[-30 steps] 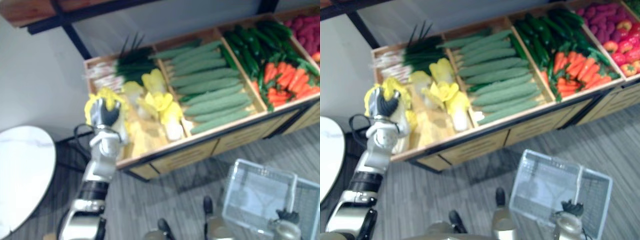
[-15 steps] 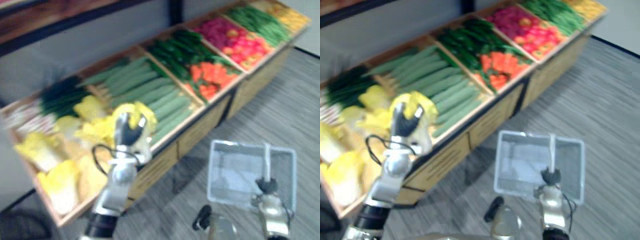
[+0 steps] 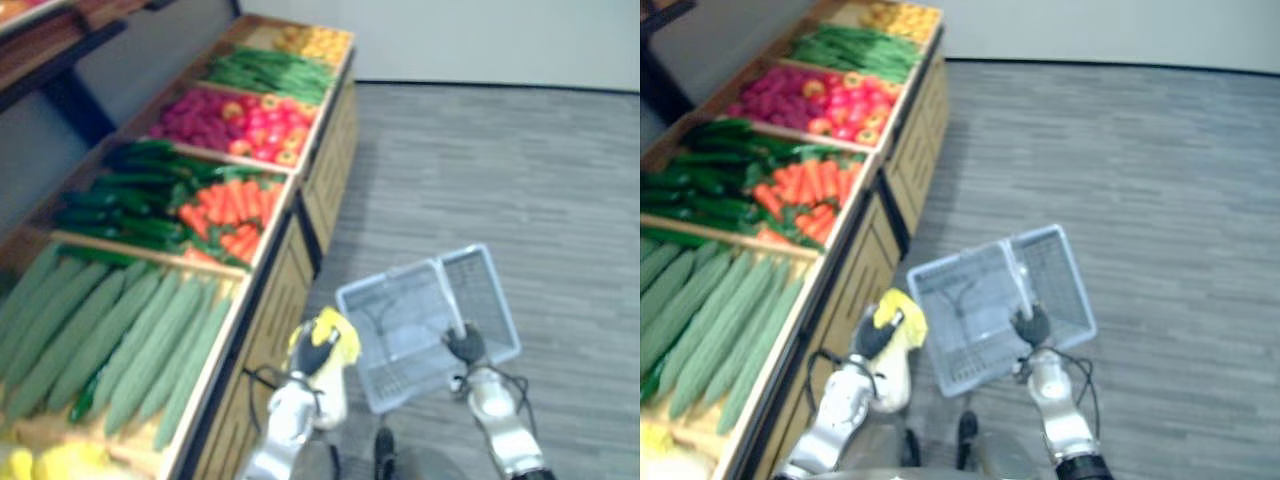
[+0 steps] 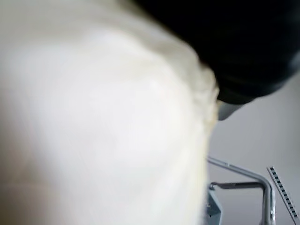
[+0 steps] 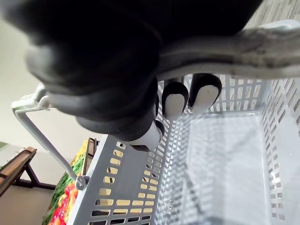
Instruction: Pick vegetable in the basket
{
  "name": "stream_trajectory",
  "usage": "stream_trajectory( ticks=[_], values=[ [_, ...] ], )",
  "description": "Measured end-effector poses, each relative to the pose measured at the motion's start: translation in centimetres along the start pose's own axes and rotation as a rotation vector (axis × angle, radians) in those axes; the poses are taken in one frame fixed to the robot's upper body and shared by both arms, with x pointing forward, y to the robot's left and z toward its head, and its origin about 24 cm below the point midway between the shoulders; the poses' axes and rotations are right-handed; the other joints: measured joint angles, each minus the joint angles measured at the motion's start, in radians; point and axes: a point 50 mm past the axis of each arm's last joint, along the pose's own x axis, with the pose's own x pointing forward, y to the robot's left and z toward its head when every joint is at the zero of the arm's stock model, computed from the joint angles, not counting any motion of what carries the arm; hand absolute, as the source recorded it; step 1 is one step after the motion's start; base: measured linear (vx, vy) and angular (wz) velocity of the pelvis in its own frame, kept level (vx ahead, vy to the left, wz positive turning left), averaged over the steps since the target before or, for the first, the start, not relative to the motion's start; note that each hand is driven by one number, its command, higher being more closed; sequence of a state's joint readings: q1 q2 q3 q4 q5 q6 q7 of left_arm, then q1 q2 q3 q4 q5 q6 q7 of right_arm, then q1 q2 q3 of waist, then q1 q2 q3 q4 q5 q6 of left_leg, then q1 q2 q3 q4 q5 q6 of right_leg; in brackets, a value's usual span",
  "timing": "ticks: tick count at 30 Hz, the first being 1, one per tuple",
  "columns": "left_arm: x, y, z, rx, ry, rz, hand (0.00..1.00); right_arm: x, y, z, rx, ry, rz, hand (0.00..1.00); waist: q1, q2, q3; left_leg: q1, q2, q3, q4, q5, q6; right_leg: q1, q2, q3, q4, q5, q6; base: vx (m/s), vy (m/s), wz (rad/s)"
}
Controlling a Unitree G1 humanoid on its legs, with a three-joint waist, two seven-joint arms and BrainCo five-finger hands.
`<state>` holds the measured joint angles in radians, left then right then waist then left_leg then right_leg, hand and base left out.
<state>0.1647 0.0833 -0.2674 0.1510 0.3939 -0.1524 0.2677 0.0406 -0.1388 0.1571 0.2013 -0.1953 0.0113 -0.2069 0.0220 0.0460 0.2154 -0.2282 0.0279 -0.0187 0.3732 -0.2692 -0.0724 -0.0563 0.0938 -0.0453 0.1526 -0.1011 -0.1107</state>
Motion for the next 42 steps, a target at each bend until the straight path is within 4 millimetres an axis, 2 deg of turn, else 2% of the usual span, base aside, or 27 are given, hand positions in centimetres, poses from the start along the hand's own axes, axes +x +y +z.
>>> stream_trajectory(
  ticks=[1, 3, 4, 5, 6, 8, 9, 11, 13, 14, 15, 16, 17, 19, 21, 23, 25, 27, 28, 31, 32, 34, 36, 37, 40, 41, 42],
  values=[
    [0.0, -0.1, 0.0, -0.004, 0.001, 0.000, 1.00, -0.1, 0.5, 0.1, 0.000, -0.006, 0.022, 1.00, 0.012, 0.005, -0.003, 0.003, 0.004, 0.000, -0.057, 0.043, 0.001, 0.003, 0.015, 0.035, 0.007, -0.010, 0.001, 0.20, 0.099, -1.23],
    [-0.6, -0.1, -0.2, -0.058, 0.024, 0.005, 1.00, -0.5, 2.5, 0.6, 0.004, -0.024, 0.110, 1.00, 0.022, -0.017, -0.013, 0.052, -0.007, 0.014, -0.059, 0.107, 0.069, 0.001, 0.014, 0.079, 0.098, -0.091, 0.031, 0.35, 0.157, -1.25],
    [-0.7, -0.1, -0.3, -0.081, 0.032, 0.004, 1.00, -0.7, 3.4, 0.8, 0.021, -0.027, 0.137, 1.00, 0.019, -0.052, -0.011, 0.093, -0.008, 0.049, -0.086, 0.112, 0.079, -0.047, -0.020, 0.064, 0.250, -0.143, 0.127, 0.41, 0.152, -0.91],
    [-0.7, -0.2, -0.3, -0.085, 0.038, -0.003, 1.00, -0.8, 4.3, 1.2, 0.033, -0.035, 0.173, 1.00, 0.012, -0.068, -0.008, 0.121, -0.011, 0.076, -0.093, 0.103, 0.086, -0.139, -0.049, 0.018, 0.451, -0.128, 0.171, 0.34, 0.107, -0.68],
    [-0.7, -0.4, -0.3, -0.097, 0.042, -0.009, 1.00, -0.9, 4.6, 1.2, 0.039, -0.032, 0.182, 1.00, 0.007, -0.071, -0.005, 0.146, -0.011, 0.085, -0.101, 0.098, 0.089, -0.176, -0.068, -0.009, 0.541, -0.114, 0.199, 0.36, 0.110, -0.48],
    [-0.7, -0.9, 0.0, -0.117, 0.035, -0.022, 1.00, -1.2, 5.6, 1.3, 0.051, -0.029, 0.225, 1.00, 0.006, -0.071, -0.002, 0.250, -0.011, 0.115, -0.151, 0.095, 0.094, -0.224, -0.153, -0.088, 0.710, -0.154, 0.142, 0.38, 0.095, -0.27],
    [-0.4, -1.0, 0.4, -0.117, 0.020, -0.017, 1.00, -1.3, 6.2, 1.6, 0.050, -0.042, 0.251, 1.00, -0.001, -0.068, -0.003, 0.282, 0.002, 0.115, -0.174, 0.094, 0.094, -0.231, -0.191, -0.128, 0.696, -0.166, 0.121, 0.31, 0.048, -0.04],
    [0.1, -0.8, 0.9, -0.114, -0.005, 0.000, 1.00, -1.3, 7.0, 2.4, 0.052, -0.075, 0.286, 1.00, -0.003, -0.068, -0.003, 0.299, 0.027, 0.114, -0.199, 0.091, 0.088, -0.248, -0.218, -0.161, 0.604, -0.167, 0.120, 0.31, -0.027, 0.00],
    [0.8, -0.7, 1.3, -0.107, -0.027, 0.012, 1.00, -1.3, 8.1, 3.7, 0.055, -0.134, 0.345, 1.00, -0.005, -0.068, -0.003, 0.304, 0.065, 0.113, -0.206, 0.072, 0.059, -0.256, -0.217, -0.158, 0.394, -0.148, 0.138, 0.31, -0.116, -0.09],
    [1.3, -0.7, 1.2, -0.096, -0.024, 0.009, 1.00, -1.5, 8.7, 4.2, 0.069, -0.152, 0.370, 1.00, -0.005, -0.071, -0.005, 0.307, 0.079, 0.113, -0.206, 0.059, 0.038, -0.249, -0.211, -0.124, 0.251, -0.101, 0.154, 0.32, -0.207, 0.00],
    [1.5, -0.8, 0.9, -0.082, -0.013, 0.004, 0.00, -1.7, 9.1, 4.5, 0.099, -0.158, 0.389, 1.00, -0.010, -0.086, -0.009, 0.320, 0.081, 0.113, -0.198, 0.035, 0.004, -0.219, -0.214, -0.087, 0.117, 0.005, 0.147, 0.44, -0.295, 0.10],
    [1.4, -0.8, 0.6, -0.070, -0.005, 0.003, 0.00, -1.9, 9.5, 4.6, 0.116, -0.155, 0.400, 1.00, -0.017, -0.098, -0.013, 0.331, 0.078, 0.113, -0.189, 0.010, -0.015, -0.202, -0.227, -0.076, 0.081, 0.098, 0.146, 0.39, -0.270, 0.00],
    [1.3, -1.3, -0.2, -0.061, 0.042, -0.003, 0.00, -2.0, 9.5, 4.3, 0.106, -0.147, 0.416, 1.00, -0.018, -0.051, -0.012, 0.355, 0.124, 0.116, -0.169, -0.028, -0.040, -0.191, -0.187, -0.091, 0.113, 0.110, 0.158, 0.39, -0.265, -0.08],
    [1.1, -1.5, -1.1, -0.014, 0.078, -0.010, 0.00, -2.2, 9.7, 4.4, 0.118, -0.150, 0.443, 1.00, -0.022, -0.037, -0.017, 0.353, 0.166, 0.118, -0.113, -0.024, -0.043, -0.175, -0.144, -0.093, 0.127, 0.060, 0.133, 0.33, -0.244, -0.22],
    [1.1, -1.7, -1.9, 0.019, 0.106, -0.020, 0.00, -2.4, 9.6, 4.4, 0.126, -0.153, 0.464, 1.00, -0.024, -0.034, -0.016, 0.299, 0.205, 0.098, 0.047, -0.019, -0.049, -0.134, -0.109, -0.104, 0.125, 0.022, 0.116, 0.32, -0.260, -0.06],
    [1.0, -1.4, -3.0, 0.033, 0.168, 0.013, 0.00, -2.6, 9.2, 4.3, 0.133, -0.156, 0.503, 1.00, -0.017, -0.026, -0.008, 0.171, 0.250, 0.045, 0.381, 0.089, -0.058, -0.039, -0.077, -0.112, 0.075, 0.006, 0.092, 0.29, -0.159, 0.02],
    [1.0, -1.0, -3.6, 0.059, 0.204, 0.046, 0.00, -2.8, 8.7, 4.4, 0.154, -0.165, 0.521, 1.00, -0.012, -0.027, -0.006, 0.094, 0.255, 0.053, 0.513, 0.068, -0.072, 0.031, -0.080, -0.111, 0.028, 0.005, 0.090, 0.26, -0.055, 0.03],
    [1.3, -0.5, -3.5, 0.066, 0.200, 0.085, 0.00, -2.9, 8.1, 4.7, 0.194, -0.174, 0.511, 1.00, -0.002, -0.028, -0.005, 0.034, 0.241, 0.104, 0.484, 0.023, -0.055, 0.079, -0.099, -0.113, -0.019, 0.007, 0.093, 0.22, 0.008, 0.09],
    [1.7, -0.1, -3.3, 0.074, 0.191, 0.107, 0.00, -2.9, 7.8, 4.9, 0.213, -0.180, 0.506, 1.00, 0.010, -0.028, -0.005, 0.017, 0.219, 0.149, 0.385, 0.006, -0.052, 0.100, -0.120, -0.117, -0.043, 0.010, 0.098, 0.19, 0.092, 0.19],
    [2.6, 0.0, -2.4, 0.105, 0.149, 0.120, 0.00, -2.7, 6.7, 4.9, 0.223, -0.191, 0.495, 1.00, 0.010, -0.019, -0.010, -0.012, 0.163, 0.270, 0.085, 0.063, -0.033, 0.134, -0.166, -0.147, -0.093, 0.002, 0.140, 0.21, 0.200, 0.31],
    [2.8, -0.4, -1.9, 0.095, 0.137, 0.123, 0.00, -2.5, 6.1, 4.8, 0.228, -0.193, 0.478, 1.00, 0.013, 0.002, -0.015, -0.015, 0.166, 0.344, -0.007, 0.142, 0.034, 0.141, -0.166, -0.166, -0.098, -0.014, 0.165, 0.25, 0.265, 0.25],
    [2.8, -0.5, -1.9, 0.101, 0.140, 0.126, 0.00, -2.5, 5.8, 4.5, 0.254, -0.178, 0.480, 1.00, 0.027, -0.028, -0.016, 0.003, 0.123, 0.419, -0.034, 0.120, 0.055, 0.150, -0.213, -0.178, -0.100, -0.022, 0.189, 0.27, 0.244, 0.23],
    [2.8, -0.6, -1.9, 0.101, 0.146, 0.125, 0.00, -2.7, 5.6, 3.8, 0.269, -0.146, 0.499, 1.00, 0.026, -0.034, -0.019, 0.021, 0.067, 0.441, -0.021, 0.090, 0.114, 0.166, -0.280, -0.203, -0.074, -0.046, 0.227, 0.35, 0.253, 0.41],
    [2.8, -0.6, -1.9, 0.102, 0.146, 0.123, 0.00, -2.8, 5.6, 3.5, 0.274, -0.133, 0.503, 1.00, 0.025, -0.035, -0.019, 0.031, 0.052, 0.445, -0.025, 0.088, 0.118, 0.165, -0.299, -0.213, -0.048, -0.050, 0.234, 0.41, 0.299, 0.47],
    [2.3, -0.5, -2.4, 0.109, 0.165, 0.122, 0.00, -3.8, 5.8, 1.6, 0.298, -0.050, 0.522, 1.00, 0.028, -0.039, -0.021, 0.165, -0.026, 0.414, -0.139, 0.082, 0.128, 0.117, -0.385, -0.226, 0.258, -0.058, 0.261, 0.33, 0.205, 0.53],
    [1.9, -0.4, -2.8, 0.117, 0.174, 0.120, 0.00, -4.2, 6.0, 0.9, 0.310, -0.020, 0.534, 1.00, 0.024, -0.052, -0.027, 0.223, -0.056, 0.377, -0.188, 0.082, 0.129, 0.067, -0.423, -0.202, 0.450, -0.025, 0.309, 0.32, 0.127, 0.61],
    [1.7, -0.3, -3.0, 0.127, 0.179, 0.119, 0.00, -4.4, 6.1, 0.5, 0.316, -0.003, 0.537, 1.00, 0.017, -0.062, -0.032, 0.248, -0.070, 0.355, -0.206, 0.083, 0.129, 0.037, -0.433, -0.181, 0.546, 0.006, 0.315, 0.33, 0.040, 1.01]
  ],
)
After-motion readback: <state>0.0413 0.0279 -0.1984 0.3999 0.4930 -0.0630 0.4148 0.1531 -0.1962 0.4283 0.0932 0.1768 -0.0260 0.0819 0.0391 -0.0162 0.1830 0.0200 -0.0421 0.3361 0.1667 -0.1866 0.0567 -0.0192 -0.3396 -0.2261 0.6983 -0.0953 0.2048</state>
